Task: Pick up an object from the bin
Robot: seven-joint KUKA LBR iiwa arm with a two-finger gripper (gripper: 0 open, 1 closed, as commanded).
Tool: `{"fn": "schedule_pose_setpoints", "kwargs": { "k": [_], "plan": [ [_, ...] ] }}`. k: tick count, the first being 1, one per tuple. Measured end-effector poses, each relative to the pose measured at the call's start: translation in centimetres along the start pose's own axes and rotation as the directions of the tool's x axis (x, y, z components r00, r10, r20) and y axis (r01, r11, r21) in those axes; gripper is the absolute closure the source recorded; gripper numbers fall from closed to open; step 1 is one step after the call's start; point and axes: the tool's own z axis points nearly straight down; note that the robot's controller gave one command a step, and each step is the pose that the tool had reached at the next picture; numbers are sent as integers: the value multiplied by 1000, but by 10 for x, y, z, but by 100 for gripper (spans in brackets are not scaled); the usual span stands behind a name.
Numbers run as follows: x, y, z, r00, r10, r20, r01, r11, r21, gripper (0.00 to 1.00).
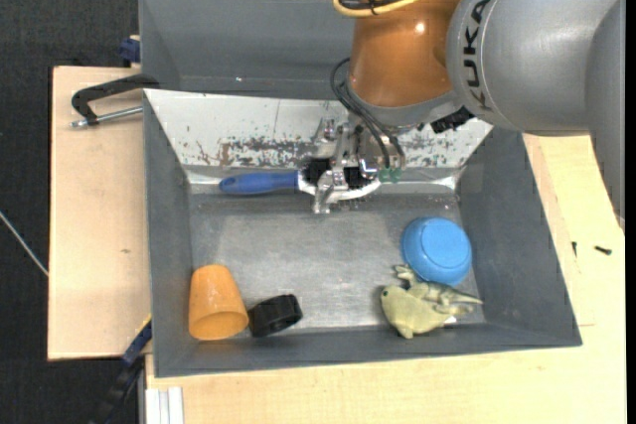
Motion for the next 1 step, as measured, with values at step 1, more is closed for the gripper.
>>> {"fn": "schedule_pose_setpoints", "kwargs": {
  "k": [1],
  "plan": [
    [-1,1,-8,1000,0,-3,0,1000,0,100]
  ]
}}
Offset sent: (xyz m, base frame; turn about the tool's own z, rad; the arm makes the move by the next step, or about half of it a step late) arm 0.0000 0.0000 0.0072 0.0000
